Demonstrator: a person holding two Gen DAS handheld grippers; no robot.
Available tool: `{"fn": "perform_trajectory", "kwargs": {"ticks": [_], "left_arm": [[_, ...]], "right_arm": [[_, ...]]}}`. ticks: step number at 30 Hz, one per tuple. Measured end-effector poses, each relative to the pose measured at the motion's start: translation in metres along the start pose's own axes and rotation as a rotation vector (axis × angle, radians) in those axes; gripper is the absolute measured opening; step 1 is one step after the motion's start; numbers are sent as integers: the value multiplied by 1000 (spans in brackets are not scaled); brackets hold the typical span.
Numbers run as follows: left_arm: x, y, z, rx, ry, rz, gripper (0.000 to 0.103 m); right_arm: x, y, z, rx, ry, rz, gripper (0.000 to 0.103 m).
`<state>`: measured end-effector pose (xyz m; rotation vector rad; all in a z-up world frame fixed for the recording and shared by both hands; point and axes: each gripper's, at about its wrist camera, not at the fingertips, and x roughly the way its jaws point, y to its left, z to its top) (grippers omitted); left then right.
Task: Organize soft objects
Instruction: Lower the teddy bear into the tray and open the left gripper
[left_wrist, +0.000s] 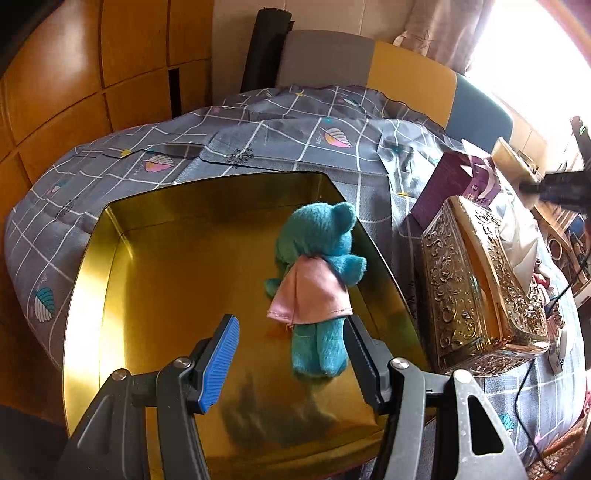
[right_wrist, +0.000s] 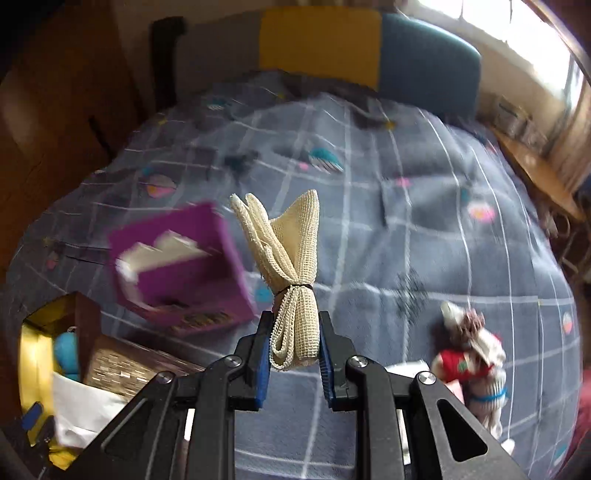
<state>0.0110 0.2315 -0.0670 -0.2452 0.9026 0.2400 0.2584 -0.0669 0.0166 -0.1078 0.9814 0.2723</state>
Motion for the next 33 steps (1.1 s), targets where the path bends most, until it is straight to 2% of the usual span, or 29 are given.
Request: {"fn": "perform_trajectory", "kwargs": {"ticks": [5,9,15,20,26,30,33], "left_arm": [[-5,7,-2,-16,-18,23,59],[-4,10,-2,-31,-15,11,59],[-6,8,-6,-28,-17,8,59],[-12,9,-6,-36,-38,25,59],[-23,21,-6,-76,-74,56,59],[-32,34,-4,-114,-102,71,59],[-36,41,-3,-130,-116,86,59]], "right_arm": [[-38,59,-15,-153,-106,124,22],[-60,86,-37,-255,-193,60,21],[-53,75,-37,-194,-160,42,20],[-62,74,-42,-179,-172,131,20],[-71,114,-59,-247,-175,284,20],[-77,154,-81,-317,-164,381,20],[-77,180,-102,-378,-135,420,20]]}}
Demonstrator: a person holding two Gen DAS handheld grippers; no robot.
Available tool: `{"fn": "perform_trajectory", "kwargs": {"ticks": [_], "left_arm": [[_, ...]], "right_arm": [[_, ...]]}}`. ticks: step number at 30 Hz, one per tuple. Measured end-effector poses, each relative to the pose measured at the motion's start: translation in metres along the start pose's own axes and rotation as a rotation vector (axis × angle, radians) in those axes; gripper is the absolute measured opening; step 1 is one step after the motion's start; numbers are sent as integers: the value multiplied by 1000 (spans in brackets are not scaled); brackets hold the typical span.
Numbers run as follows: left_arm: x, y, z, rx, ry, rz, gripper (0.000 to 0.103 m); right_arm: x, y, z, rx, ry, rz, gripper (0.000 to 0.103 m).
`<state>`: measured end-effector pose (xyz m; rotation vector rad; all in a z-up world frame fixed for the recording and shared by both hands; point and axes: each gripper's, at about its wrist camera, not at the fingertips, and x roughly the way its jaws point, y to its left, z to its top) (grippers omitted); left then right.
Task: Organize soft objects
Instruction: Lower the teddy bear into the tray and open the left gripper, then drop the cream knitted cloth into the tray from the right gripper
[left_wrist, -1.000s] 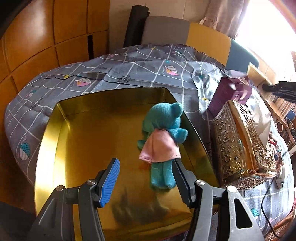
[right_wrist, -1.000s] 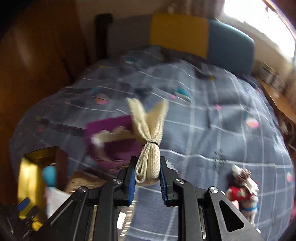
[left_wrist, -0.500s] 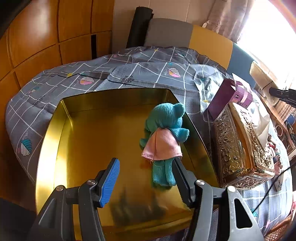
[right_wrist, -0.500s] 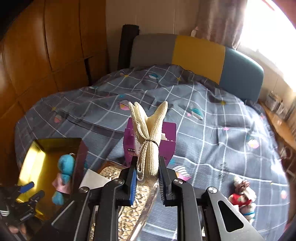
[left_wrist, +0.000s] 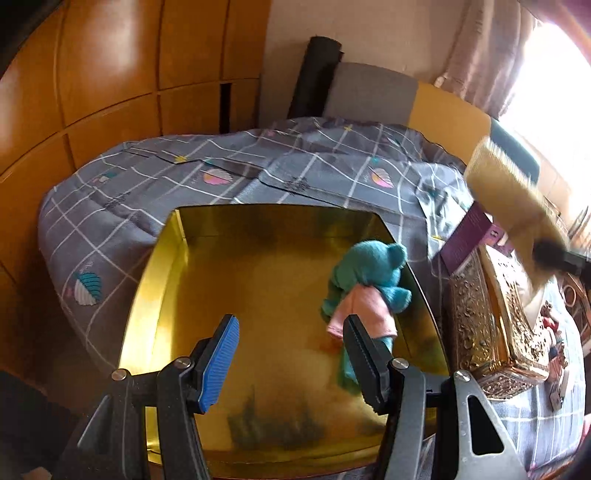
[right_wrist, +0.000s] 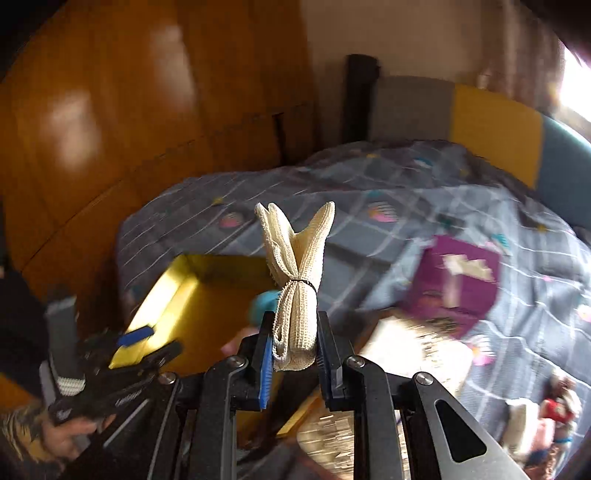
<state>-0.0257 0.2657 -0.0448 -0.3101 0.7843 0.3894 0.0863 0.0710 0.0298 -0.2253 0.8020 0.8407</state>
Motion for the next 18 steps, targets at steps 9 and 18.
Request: {"fn": "perform_trajectory", "kwargs": {"ticks": [9,18], "left_arm": [[-1,9,-3,-15,2,12,59],[-6,4,-5,1,-15,-4,59]], "right_arm": [[40,48,-45,-81,142,41,22],[58,58,-67,-98,172,9,32]]}}
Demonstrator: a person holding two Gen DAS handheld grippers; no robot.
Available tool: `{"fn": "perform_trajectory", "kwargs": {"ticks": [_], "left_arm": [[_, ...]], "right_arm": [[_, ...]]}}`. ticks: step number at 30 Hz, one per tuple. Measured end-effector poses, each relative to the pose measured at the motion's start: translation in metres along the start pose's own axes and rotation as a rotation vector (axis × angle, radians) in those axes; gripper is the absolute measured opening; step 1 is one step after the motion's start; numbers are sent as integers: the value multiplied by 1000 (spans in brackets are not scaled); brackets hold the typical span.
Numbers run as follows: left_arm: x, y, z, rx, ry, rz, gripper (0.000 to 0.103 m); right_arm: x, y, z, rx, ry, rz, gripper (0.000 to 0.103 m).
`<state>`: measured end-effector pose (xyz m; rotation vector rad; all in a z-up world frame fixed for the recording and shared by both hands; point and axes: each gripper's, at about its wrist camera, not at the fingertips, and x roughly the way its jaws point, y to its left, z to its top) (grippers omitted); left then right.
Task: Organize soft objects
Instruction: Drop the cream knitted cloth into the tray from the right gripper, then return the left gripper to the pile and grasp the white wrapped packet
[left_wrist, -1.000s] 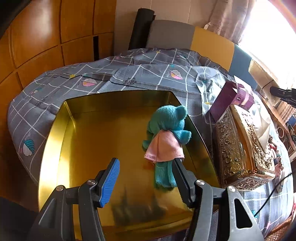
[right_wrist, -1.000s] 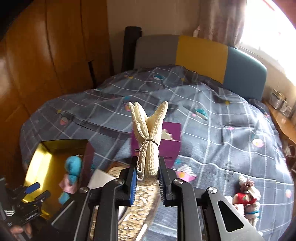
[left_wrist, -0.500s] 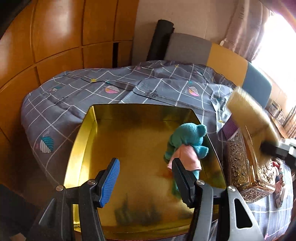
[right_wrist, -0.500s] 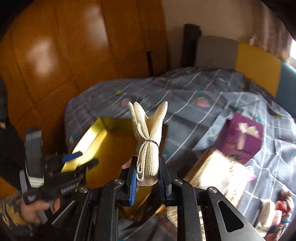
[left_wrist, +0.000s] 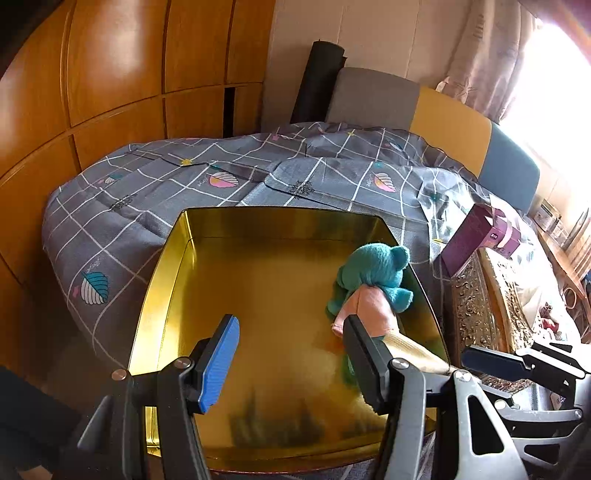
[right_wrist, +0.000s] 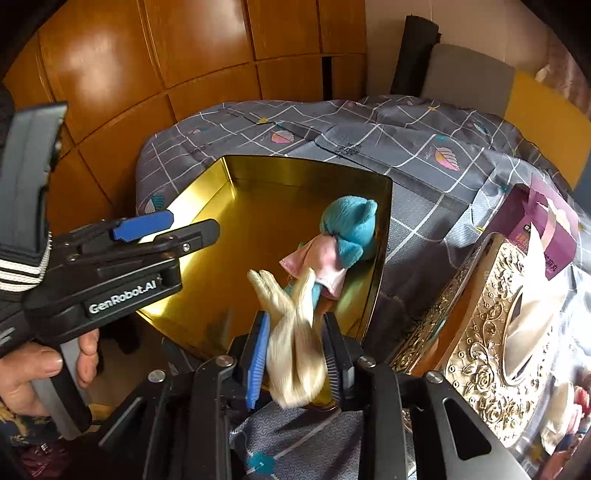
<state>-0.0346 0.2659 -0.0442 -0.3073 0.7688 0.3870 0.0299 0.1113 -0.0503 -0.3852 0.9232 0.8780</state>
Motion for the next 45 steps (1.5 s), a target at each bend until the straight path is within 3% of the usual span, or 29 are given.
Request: {"fn": "perform_trajectory", "kwargs": {"ticks": [14,19,23,27,37,45], "left_arm": [[-6,-14,-3,38,-7,-30,59],[-8,-19,-4,46,-12,-51,59],[-9,-23,-4,64,-18,-50,59],[-12,-29,-4,84,-22,-62,59],[-25,-54,5,122,-25,-182,59],[-54,-121,10,313,-60,-370,59]], "right_arm": [[-14,-10,-8,48,-47,-22,33],[-29,-11,-11,55,-112,-59,50],[-43,-15,-13,70,-158,-90,51],[-59,-29,-19,111,-201,-124,59],[-102,-115,-69,359,-231,-281,69],[-173,-219,-138,680,-293,-506,72]]}}
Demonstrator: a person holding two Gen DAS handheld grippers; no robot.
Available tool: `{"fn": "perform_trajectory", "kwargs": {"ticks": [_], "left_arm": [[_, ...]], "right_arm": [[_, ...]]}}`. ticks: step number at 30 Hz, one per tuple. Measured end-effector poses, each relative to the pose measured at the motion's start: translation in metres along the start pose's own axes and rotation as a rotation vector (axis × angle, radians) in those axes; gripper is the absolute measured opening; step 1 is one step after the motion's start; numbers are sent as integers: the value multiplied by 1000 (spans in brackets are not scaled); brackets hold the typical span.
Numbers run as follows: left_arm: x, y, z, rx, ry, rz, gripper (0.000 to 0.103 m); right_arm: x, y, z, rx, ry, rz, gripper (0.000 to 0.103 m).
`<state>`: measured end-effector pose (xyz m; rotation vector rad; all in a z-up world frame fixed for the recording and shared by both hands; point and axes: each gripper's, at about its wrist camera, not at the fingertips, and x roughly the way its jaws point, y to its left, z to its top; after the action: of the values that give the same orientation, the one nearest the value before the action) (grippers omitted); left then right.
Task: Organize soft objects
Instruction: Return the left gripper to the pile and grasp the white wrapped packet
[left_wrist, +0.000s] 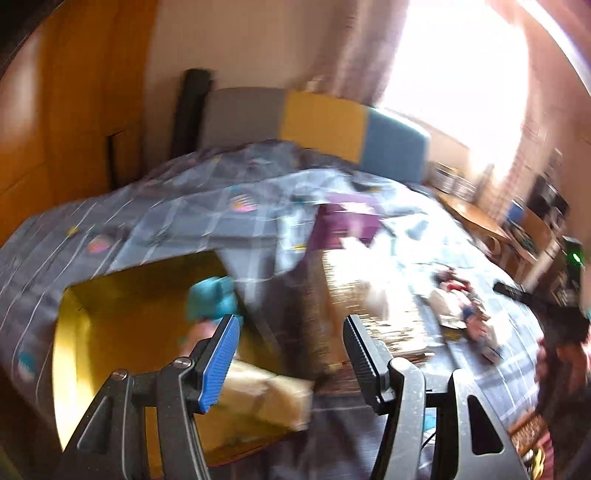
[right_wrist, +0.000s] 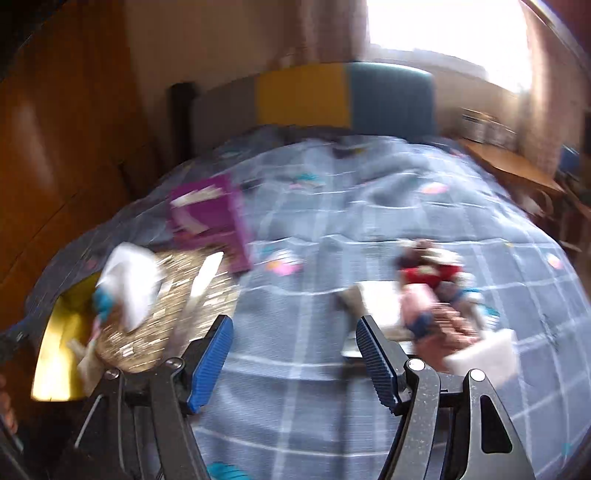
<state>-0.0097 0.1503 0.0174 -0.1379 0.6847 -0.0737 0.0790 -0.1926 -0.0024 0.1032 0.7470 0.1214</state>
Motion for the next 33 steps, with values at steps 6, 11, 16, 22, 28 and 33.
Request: {"fn": "perform_trajectory", "kwargs": {"ticks": [6,11,16,22,28,33], "left_arm": [[18,-75,13,155,47,-124,59],[41,-133,13,242,120,-207,58],[81,-187,12,243,242,-270,53],[143,-236,9,253,358,-276,53],[206,-268,9,235,460,-247,53],[243,-288,14,223,503,-216,54]], "right_arm": [[-4,-104,11,258,-42,-190,75],[5,-163,-5,402,-49,-266,75],[7,-180,-13,498,-39,-223,74],[8,-168,-12,461,-51,-182,74],[10,-168,-11,458,-45,-140,73],[10,-172,-12,486,-42,-113,73]]}}
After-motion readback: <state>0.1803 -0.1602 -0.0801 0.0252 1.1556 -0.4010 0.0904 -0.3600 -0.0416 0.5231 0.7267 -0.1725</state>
